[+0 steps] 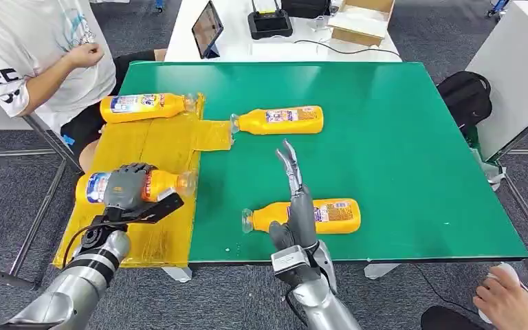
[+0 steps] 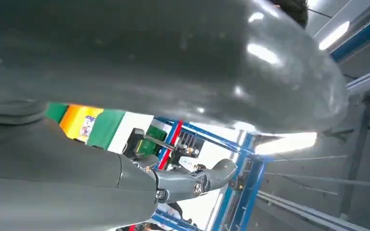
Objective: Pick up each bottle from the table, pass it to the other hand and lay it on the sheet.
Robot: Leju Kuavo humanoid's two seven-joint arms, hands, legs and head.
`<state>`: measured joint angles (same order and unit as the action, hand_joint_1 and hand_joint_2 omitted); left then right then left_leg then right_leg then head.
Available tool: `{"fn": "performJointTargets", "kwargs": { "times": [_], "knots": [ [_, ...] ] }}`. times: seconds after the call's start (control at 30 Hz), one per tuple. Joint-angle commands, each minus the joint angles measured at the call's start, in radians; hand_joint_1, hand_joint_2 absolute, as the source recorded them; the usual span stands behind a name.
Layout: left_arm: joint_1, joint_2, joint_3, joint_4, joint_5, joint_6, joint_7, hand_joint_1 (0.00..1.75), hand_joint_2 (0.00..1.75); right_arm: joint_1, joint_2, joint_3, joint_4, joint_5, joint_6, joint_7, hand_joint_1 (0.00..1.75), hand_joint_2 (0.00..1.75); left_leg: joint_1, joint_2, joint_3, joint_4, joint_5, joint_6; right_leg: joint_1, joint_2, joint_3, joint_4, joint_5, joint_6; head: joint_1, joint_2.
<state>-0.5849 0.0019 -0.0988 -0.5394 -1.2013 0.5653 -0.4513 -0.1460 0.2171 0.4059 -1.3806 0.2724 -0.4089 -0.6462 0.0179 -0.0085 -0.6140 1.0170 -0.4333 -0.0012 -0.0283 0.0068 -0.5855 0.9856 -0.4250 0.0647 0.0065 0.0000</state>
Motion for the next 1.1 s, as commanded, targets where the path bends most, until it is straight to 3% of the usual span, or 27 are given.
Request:
{"fn": "performJointTargets", "kwargs": {
  "times": [0.03, 0.27, 0.43, 0.5, 0.8, 1.1],
  "knots": [
    [-0.084, 0.038, 0.015, 0.143, 0.067, -0.07, -0.026, 1.75, 1.75, -0.04, -0.021, 0.024, 0.02, -0.006, 0.009, 0.001, 0.0, 0.0, 0.002, 0.001, 0.004, 0.001, -0.001, 0.001, 0.003, -0.001, 0.004, 0.0, -0.001, -0.004, 0.0, 0.0],
    [-0.085, 0.037, 0.017, 0.145, 0.071, -0.076, -0.024, 1.75, 1.75, -0.04, -0.022, 0.024, 0.021, -0.006, 0.009, 0.001, 0.0, 0.0, 0.001, 0.001, 0.002, 0.0, -0.001, 0.001, 0.002, 0.0, 0.003, 0.0, 0.0, -0.003, 0.0, 0.0],
    [-0.094, 0.029, 0.061, 0.154, 0.136, -0.166, -0.037, 1.75, 1.75, -0.041, -0.021, 0.028, 0.032, -0.003, 0.019, 0.011, 0.0, 0.0, 0.001, 0.001, 0.003, 0.0, -0.001, 0.001, 0.002, 0.0, 0.003, -0.001, 0.0, -0.003, 0.0, 0.0],
    [-0.095, 0.024, 0.07, 0.156, 0.155, -0.207, -0.037, 0.0, 1.75, -0.041, -0.02, 0.028, 0.039, 0.001, 0.022, 0.017, 0.0, 0.0, 0.001, 0.002, 0.003, 0.0, -0.001, 0.001, 0.002, 0.0, 0.004, -0.001, 0.0, -0.004, 0.0, 0.0],
    [-0.08, 0.033, 0.031, 0.148, 0.122, -0.208, -0.018, 0.0, 1.75, -0.041, -0.016, 0.007, 0.069, -0.01, 0.041, 0.032, 0.0, 0.0, 0.001, 0.001, 0.005, -0.001, -0.001, 0.001, 0.002, 0.0, 0.005, -0.002, -0.001, -0.003, 0.0, 0.0],
    [-0.054, 0.011, 0.147, 0.113, 0.343, -0.405, -0.126, 0.0, 1.75, -0.04, -0.01, -0.014, 0.084, -0.013, 0.053, 0.039, 0.0, 0.0, 0.001, 0.001, 0.004, -0.001, 0.0, 0.001, 0.002, 0.0, 0.005, -0.001, 0.0, -0.003, 0.0, 0.0]
  ]
}}
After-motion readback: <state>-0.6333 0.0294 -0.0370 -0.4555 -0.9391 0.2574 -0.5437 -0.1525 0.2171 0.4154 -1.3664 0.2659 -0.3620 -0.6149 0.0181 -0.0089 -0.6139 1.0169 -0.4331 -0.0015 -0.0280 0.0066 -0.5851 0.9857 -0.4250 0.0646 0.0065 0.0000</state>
